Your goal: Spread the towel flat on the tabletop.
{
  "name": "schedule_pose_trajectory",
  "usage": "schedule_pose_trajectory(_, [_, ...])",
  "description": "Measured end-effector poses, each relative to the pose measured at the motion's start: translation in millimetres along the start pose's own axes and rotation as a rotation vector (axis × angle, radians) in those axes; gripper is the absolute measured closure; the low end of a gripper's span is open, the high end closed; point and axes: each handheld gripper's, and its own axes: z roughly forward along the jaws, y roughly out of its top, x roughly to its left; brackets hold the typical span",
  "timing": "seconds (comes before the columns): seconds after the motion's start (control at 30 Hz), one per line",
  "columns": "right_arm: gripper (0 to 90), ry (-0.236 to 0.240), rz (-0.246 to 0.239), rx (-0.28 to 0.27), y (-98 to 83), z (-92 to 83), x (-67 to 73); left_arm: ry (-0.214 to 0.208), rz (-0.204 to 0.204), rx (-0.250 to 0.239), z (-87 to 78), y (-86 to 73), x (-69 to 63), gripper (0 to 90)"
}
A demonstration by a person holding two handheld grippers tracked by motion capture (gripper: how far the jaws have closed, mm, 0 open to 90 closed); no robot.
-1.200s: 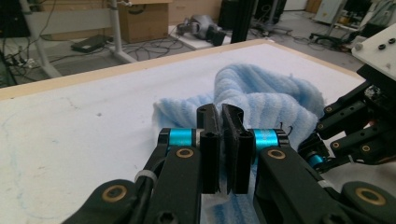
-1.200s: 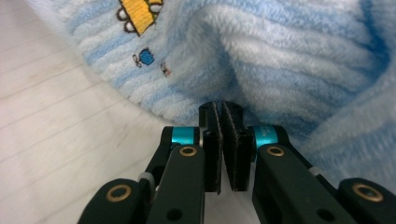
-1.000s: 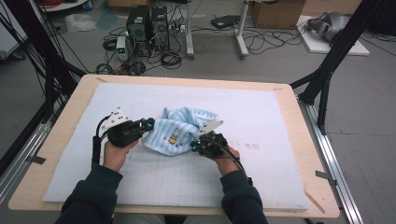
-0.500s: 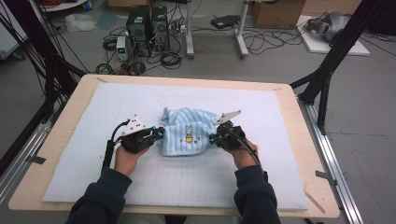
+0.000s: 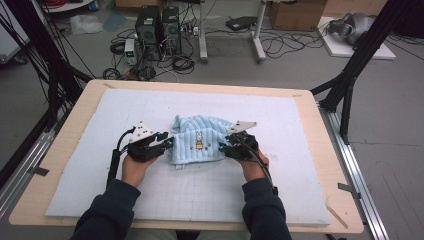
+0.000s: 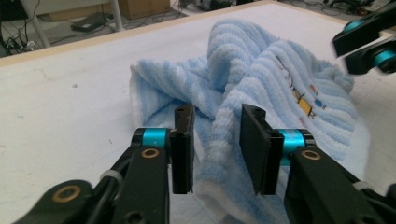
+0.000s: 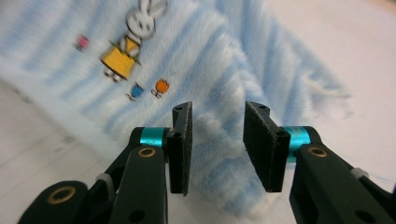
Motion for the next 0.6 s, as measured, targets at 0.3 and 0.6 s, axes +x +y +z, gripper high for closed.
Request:
schedule_pose_trajectory(0.3, [62.4,0.035,0.014,0.027,-31.7,-12.1,1.1,-0.029,-0.043,-0.052,-16.4,3.4,4.0,46.2])
schedule_pose_trajectory(0.6, [60.9,0.063,0.011,0.108,-33.0,23.8,6.0,-0.032,-0.072,-0.052,-31.4,-8.1,14.4,43.8])
